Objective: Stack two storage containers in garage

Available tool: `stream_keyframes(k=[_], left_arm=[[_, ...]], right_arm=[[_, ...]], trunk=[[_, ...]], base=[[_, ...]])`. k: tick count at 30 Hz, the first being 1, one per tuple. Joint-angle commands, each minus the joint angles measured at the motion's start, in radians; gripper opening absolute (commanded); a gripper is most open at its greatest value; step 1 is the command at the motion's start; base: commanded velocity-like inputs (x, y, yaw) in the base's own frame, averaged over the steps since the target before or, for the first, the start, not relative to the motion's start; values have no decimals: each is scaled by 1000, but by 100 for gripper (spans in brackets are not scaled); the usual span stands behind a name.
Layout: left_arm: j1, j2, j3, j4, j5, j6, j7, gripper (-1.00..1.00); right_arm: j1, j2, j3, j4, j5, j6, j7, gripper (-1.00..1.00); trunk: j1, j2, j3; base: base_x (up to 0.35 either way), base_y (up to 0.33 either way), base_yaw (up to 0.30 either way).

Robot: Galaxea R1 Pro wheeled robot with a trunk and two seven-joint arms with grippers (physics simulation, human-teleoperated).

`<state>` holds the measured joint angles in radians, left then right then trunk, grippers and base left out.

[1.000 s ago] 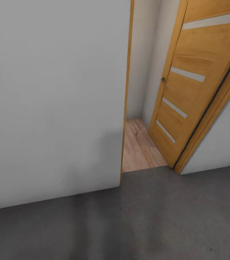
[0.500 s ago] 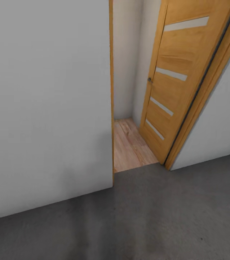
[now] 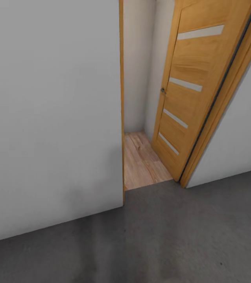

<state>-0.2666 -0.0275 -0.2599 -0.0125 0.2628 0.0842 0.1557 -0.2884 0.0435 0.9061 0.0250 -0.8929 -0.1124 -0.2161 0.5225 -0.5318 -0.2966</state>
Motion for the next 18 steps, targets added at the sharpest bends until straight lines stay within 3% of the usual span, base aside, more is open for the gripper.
stream_keyframes(k=[1,9,18], left_arm=[[0,0,-9,-1,9,5,4,100],[0,0,-9,-1,9,5,4,100],[0,-5,-6,-3,12,5,4,100]], right_arm=[[-1,1,8,3,-9,-4,0,100],[0,-2,8,3,-9,-4,0,100],[-1,-3,8,3,-9,-4,0,100]], trunk=[[0,-1,0],[0,-1,10],[0,-1,13]], base=[[0,0,0],[0,0,-14],[0,0,-214]])
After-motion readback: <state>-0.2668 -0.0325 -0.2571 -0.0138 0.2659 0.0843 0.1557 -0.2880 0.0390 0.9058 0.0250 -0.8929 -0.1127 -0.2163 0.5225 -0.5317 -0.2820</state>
